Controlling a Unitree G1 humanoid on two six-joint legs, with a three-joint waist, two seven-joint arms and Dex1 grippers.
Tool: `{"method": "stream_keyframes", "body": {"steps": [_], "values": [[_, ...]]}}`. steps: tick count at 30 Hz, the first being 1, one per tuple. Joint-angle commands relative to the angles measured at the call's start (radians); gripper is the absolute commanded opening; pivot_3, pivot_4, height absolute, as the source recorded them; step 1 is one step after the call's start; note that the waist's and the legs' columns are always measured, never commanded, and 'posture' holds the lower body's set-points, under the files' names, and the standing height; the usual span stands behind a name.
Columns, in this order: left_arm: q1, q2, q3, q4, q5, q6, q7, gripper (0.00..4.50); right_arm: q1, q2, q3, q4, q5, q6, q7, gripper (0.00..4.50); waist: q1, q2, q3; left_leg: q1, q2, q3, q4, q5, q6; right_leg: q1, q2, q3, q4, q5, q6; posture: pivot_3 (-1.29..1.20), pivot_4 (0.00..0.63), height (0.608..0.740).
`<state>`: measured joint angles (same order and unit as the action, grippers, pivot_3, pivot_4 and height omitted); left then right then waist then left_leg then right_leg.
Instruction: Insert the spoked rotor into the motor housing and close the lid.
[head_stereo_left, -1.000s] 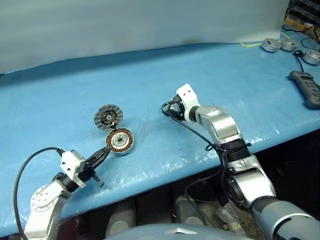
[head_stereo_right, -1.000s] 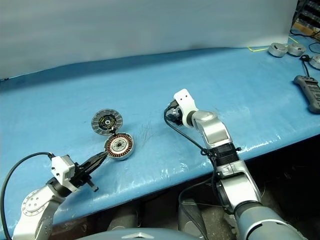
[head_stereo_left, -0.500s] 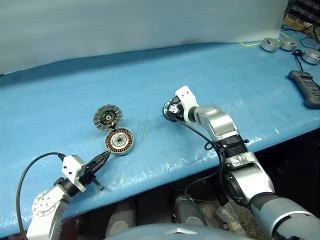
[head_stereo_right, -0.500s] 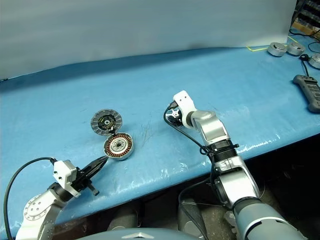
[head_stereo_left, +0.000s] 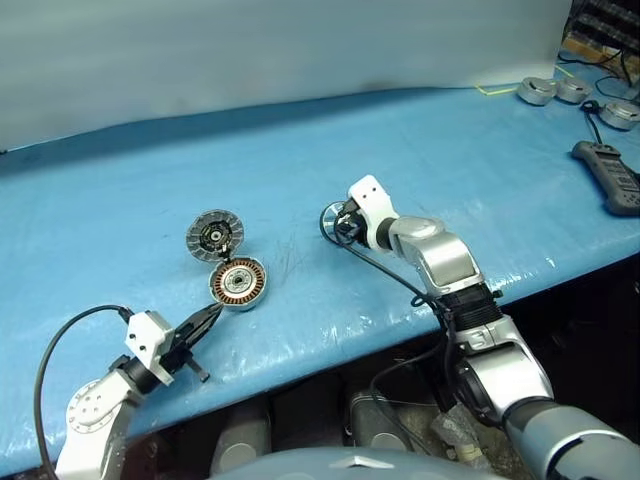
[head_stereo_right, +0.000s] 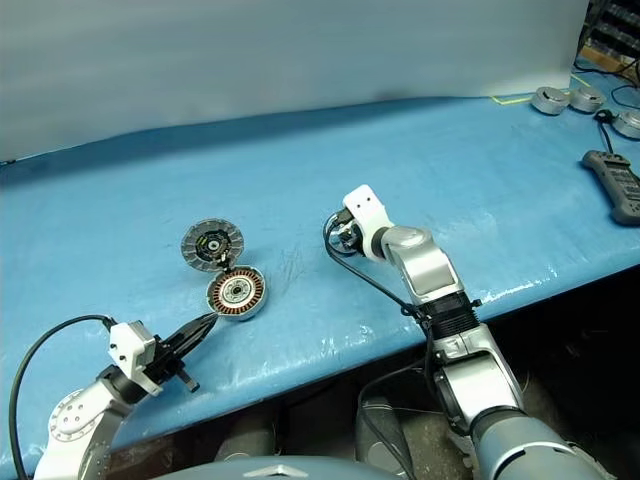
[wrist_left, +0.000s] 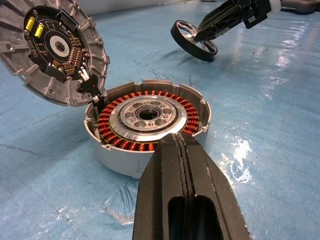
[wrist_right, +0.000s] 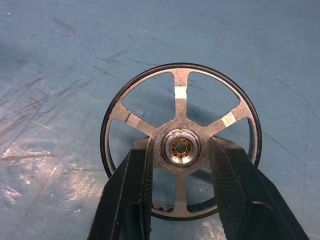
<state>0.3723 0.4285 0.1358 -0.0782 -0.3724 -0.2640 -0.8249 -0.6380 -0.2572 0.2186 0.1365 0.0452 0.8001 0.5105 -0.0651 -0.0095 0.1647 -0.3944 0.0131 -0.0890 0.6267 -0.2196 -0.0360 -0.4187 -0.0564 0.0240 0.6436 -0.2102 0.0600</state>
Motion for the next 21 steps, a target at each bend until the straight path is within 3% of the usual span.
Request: {"method": "stream_keyframes", "body": {"steps": [1,10,21], "values": [[0.016,-0.012,0.012,-0.005,-0.006,-0.028,0.004,0.00,0.006,0.022,-0.001,-0.166,0.042,0.013,0.017,1.32,0.000,0.001,0.001,-0.001,0.000,0.000,0.000,0.000,0.000,-0.001,0.000,0.000,0.000,0.000,0.000,0.00,0.150,0.740],[0.049,-0.047,0.009,-0.029,-0.017,-0.025,0.021,0.00,0.022,0.071,0.153,-0.427,0.116,0.102,0.083,1.32,0.001,0.001,0.001,-0.001,0.000,-0.001,0.000,0.000,0.000,-0.001,0.000,0.000,0.000,0.000,0.000,0.00,0.150,0.740],[0.054,-0.059,0.018,-0.025,-0.012,-0.045,0.032,0.00,-0.001,0.125,0.313,-0.372,0.121,0.097,0.109,1.32,0.003,0.001,0.001,-0.002,0.000,-0.001,0.000,0.000,0.000,-0.002,0.000,-0.001,0.000,0.000,0.000,0.00,0.150,0.740]]}}
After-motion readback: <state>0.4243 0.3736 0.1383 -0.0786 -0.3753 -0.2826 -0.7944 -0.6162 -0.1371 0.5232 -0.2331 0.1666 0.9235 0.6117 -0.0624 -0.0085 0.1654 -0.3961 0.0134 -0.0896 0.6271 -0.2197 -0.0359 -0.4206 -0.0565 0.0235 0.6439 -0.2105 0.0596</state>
